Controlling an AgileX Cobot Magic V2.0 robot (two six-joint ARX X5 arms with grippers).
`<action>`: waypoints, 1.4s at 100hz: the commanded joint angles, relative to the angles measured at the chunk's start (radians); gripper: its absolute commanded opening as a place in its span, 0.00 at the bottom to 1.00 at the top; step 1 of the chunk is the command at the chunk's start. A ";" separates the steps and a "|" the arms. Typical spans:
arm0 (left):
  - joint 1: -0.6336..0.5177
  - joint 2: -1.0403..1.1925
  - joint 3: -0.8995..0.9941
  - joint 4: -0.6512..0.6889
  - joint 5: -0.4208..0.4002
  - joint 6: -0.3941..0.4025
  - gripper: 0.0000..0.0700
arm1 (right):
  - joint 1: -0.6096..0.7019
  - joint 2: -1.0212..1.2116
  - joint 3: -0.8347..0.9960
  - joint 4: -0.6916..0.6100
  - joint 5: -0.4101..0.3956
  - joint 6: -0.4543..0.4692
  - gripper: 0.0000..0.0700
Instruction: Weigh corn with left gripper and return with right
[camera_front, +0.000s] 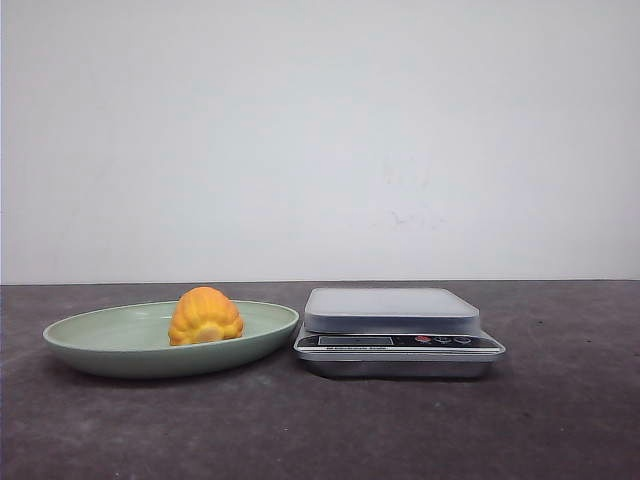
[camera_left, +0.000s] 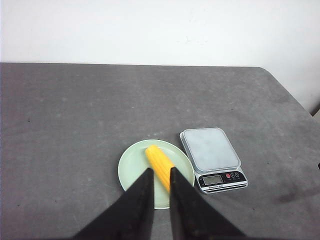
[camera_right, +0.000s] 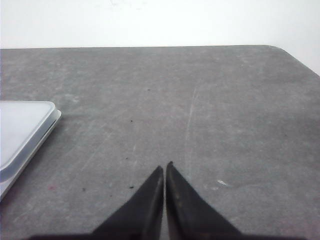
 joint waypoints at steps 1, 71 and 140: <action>-0.006 0.008 0.019 -0.023 0.001 -0.003 0.02 | -0.001 -0.002 -0.007 0.019 0.000 -0.007 0.01; -0.006 0.008 0.019 -0.024 0.001 0.000 0.02 | -0.001 -0.002 -0.007 0.024 0.000 -0.007 0.01; 0.240 -0.201 -0.986 1.055 0.219 0.209 0.02 | -0.001 -0.002 -0.007 0.024 0.000 -0.007 0.01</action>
